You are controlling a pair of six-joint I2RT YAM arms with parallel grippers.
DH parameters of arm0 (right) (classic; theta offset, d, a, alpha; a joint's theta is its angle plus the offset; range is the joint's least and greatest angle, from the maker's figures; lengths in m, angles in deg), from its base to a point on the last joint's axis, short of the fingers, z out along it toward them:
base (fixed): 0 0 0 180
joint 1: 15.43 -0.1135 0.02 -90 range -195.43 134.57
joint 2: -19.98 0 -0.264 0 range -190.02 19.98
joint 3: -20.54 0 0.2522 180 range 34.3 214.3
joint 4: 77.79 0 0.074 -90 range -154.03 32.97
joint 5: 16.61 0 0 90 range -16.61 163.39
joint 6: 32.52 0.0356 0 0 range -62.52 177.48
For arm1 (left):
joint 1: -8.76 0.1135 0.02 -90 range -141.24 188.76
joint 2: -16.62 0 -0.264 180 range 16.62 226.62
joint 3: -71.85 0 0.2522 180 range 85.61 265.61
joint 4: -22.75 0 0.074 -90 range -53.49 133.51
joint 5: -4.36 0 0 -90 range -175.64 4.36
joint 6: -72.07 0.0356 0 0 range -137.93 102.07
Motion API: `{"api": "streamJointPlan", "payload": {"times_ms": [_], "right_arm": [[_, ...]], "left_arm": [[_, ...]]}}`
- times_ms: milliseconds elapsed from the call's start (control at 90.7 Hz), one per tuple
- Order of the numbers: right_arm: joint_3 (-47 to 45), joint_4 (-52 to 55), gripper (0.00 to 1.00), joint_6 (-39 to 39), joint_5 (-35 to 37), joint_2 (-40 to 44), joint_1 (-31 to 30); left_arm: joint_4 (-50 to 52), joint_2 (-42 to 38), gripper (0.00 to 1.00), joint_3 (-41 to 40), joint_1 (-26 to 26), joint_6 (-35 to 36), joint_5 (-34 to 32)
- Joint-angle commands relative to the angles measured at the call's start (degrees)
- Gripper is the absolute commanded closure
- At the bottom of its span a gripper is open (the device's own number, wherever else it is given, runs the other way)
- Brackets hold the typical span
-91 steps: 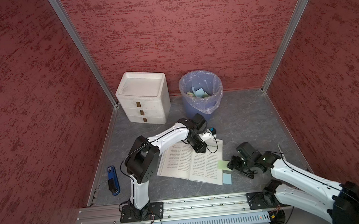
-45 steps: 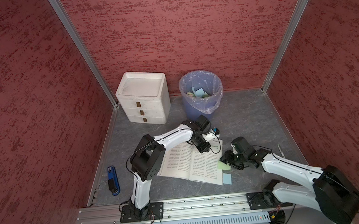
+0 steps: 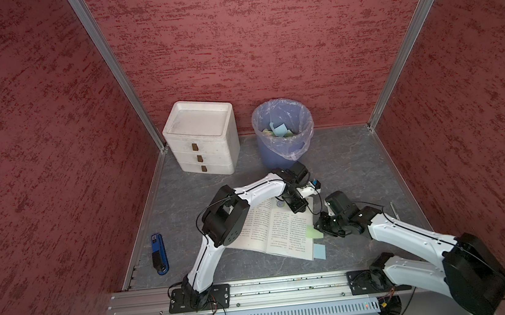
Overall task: Peel off the used sticky note
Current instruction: Tear off the note from the book.
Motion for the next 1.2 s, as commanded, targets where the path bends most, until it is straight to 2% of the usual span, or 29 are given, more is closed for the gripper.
{"api": "streamJointPlan", "payload": {"times_ms": [0, 320, 937, 1190], "right_arm": [[2.2, 2.7, 0.79, -2.0, 2.0, 1.0, 0.5], [3.9, 3.0, 1.00, -4.0, 1.2, 1.5, -0.1], [7.2, 2.6, 1.00, -8.9, -3.3, 3.2, -9.8], [8.4, 2.6, 1.00, -9.3, -6.6, 7.4, -13.0]], "left_arm": [[1.6, 2.1, 0.86, 2.8, -1.1, 0.1, 0.0], [3.5, 6.4, 0.87, 6.8, -2.1, 0.2, -0.7], [5.2, 7.9, 0.88, 7.3, -1.2, 0.8, -2.1], [5.2, 8.1, 0.88, 6.9, -1.1, 0.8, -2.2]]}}
